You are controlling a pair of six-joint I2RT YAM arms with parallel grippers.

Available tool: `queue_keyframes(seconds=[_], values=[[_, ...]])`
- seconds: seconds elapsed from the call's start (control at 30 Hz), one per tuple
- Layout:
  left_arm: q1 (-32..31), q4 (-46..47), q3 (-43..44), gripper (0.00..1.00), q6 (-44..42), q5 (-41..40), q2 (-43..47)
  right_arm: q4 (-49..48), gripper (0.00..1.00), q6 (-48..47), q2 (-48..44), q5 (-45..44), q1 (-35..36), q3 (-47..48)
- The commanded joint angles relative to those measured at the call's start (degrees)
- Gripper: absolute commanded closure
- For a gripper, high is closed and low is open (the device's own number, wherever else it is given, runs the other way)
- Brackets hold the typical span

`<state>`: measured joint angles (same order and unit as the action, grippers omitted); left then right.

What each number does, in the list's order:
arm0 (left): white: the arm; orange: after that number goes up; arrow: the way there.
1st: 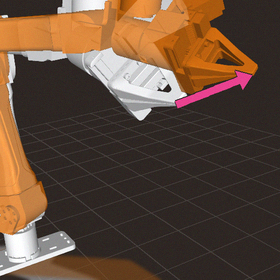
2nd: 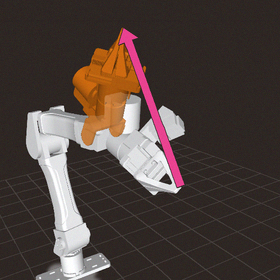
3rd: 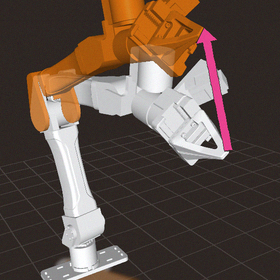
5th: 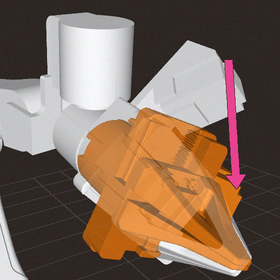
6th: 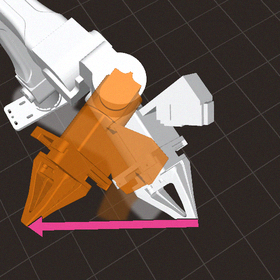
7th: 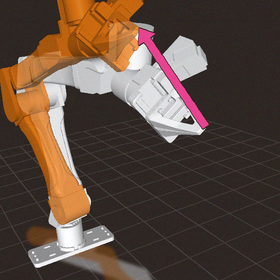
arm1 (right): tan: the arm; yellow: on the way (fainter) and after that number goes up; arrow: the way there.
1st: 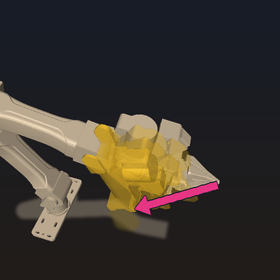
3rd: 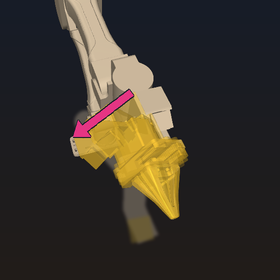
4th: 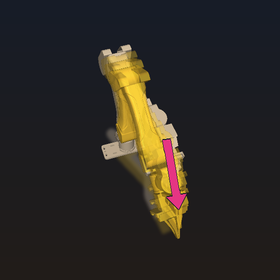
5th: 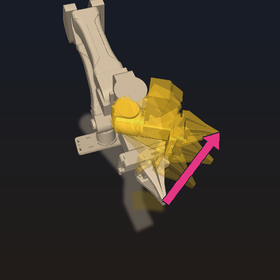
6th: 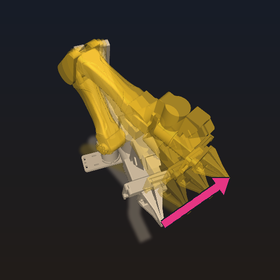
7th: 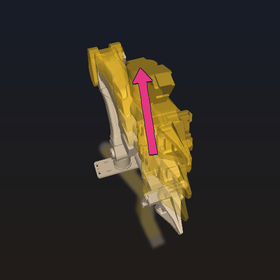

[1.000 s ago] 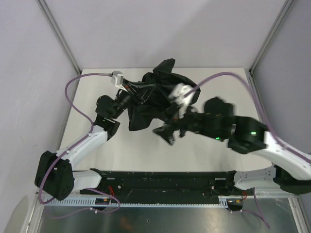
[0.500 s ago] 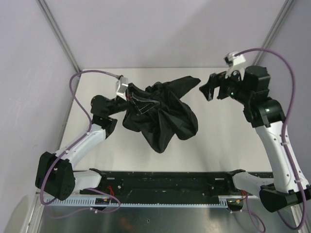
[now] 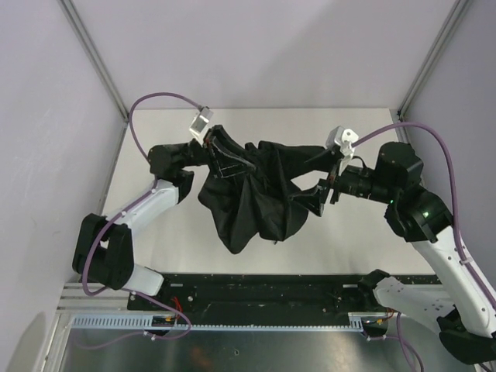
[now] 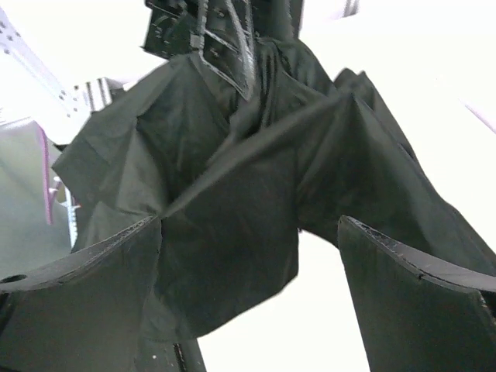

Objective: Put away the umbrella

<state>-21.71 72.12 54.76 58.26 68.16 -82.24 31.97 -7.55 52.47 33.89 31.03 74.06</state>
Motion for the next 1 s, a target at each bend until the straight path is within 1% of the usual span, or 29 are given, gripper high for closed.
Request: queue_keyframes(seconds=[0.0, 0.17, 0.33, 0.43, 0.53, 0.6, 0.7, 0.73, 0.77, 0.87, 0.97], values=[[0.36, 21.36, 2.47, 1.00, 5.41, 0.62, 1.37, -5.38, 0.01, 2.38, 0.92, -0.99, 3.49, -0.05], [-0.19, 21.44, 2.37, 1.00, 5.65, 1.49, 3.04, -4.05, 0.01, 0.36, 4.81, -4.28, 4.48, 0.29], [-1.70, 21.49, 2.46, 1.00, 5.82, 2.18, 3.82, -6.12, 0.01, 1.31, 8.10, -2.60, 6.23, 0.29], [-2.54, 21.49, 2.80, 1.00, 5.52, 1.98, 3.86, -8.04, 0.01, 4.22, 10.23, 1.56, 6.62, 0.29], [-3.07, 21.53, 3.29, 1.00, 5.40, 2.20, 3.50, -11.50, 0.01, 9.30, 11.57, 6.04, 7.02, 0.29], [-3.14, 21.56, 3.45, 1.00, 5.31, 2.27, 3.27, -12.50, 0.01, 12.65, 11.02, 8.99, 6.90, 0.29], [-3.11, 21.57, 3.46, 1.00, 4.97, 1.90, 2.78, -12.04, 0.01, 16.34, 8.44, 9.87, 6.49, 0.29], [-2.96, 21.57, 3.40, 1.00, 4.86, 1.37, 2.61, -10.89, 0.01, 16.74, 7.17, 8.07, 6.58, 0.29], [-2.71, 21.57, 3.19, 1.00, 4.72, 0.57, 2.52, -9.30, 0.01, 16.98, 5.56, 4.05, 6.85, 0.29], [-1.67, 21.53, 2.17, 1.00, 3.59, -2.66, 2.28, -4.19, 0.01, 17.52, 1.02, -13.46, 8.34, 0.34], [-0.93, 21.43, 1.33, 1.00, 3.59, -6.09, 1.13, -3.49, 0.01, 17.96, -0.99, -24.10, 12.03, 0.32]])
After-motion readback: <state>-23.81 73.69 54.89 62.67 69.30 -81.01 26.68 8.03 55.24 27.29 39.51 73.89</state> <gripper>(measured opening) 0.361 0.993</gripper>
